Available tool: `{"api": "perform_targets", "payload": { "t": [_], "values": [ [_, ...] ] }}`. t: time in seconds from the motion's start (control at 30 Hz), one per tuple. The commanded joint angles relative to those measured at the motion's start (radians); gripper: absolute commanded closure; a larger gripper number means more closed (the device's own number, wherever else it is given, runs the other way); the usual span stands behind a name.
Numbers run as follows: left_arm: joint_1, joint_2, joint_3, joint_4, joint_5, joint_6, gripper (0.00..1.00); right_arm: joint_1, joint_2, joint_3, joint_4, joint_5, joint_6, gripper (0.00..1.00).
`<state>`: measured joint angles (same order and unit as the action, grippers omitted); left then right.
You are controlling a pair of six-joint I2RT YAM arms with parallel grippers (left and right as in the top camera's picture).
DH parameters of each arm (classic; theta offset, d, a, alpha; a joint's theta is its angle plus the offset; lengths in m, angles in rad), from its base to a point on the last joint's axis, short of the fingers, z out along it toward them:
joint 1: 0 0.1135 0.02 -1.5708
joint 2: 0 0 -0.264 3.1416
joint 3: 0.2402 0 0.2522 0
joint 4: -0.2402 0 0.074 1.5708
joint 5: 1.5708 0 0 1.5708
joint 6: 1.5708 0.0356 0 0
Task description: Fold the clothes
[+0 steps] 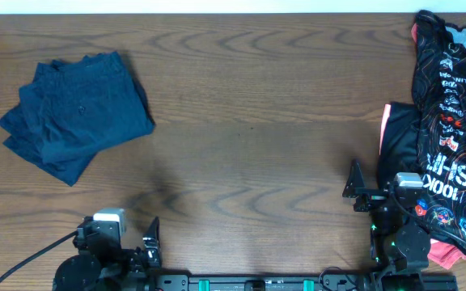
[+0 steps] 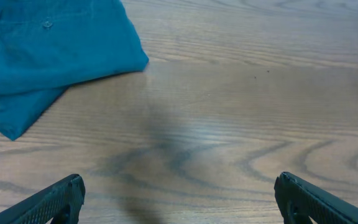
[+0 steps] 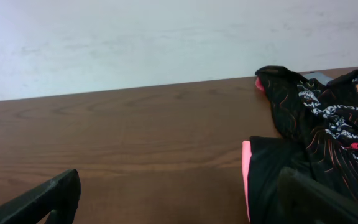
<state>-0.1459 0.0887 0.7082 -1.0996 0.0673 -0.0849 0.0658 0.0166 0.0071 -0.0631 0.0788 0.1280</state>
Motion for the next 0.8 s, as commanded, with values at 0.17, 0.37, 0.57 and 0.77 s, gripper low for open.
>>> {"api": "perform_targets", "payload": {
  "t": [0.17,0.37,0.57,0.77],
  "values": [
    [0.084,-0.057,-0.136,0.179,-0.001,0.038,0.02,-0.008,-0.003,-0.001,-0.004,-0.005,-0.01,0.01],
    [0.117,-0.087,-0.404,0.561,-0.001,0.059,0.02,-0.008,-0.003,-0.001,-0.004,-0.005,-0.01,0.01],
    [0.118,-0.087,-0.612,0.954,-0.001,0.115,0.02,-0.008,-0.003,-0.001,-0.004,-0.005,-0.01,0.01],
    [0.117,-0.084,-0.704,1.034,-0.005,0.115,0.02,-0.008,-0.003,-0.001,-0.004,-0.005,-0.01,0.01]
  ]
}}
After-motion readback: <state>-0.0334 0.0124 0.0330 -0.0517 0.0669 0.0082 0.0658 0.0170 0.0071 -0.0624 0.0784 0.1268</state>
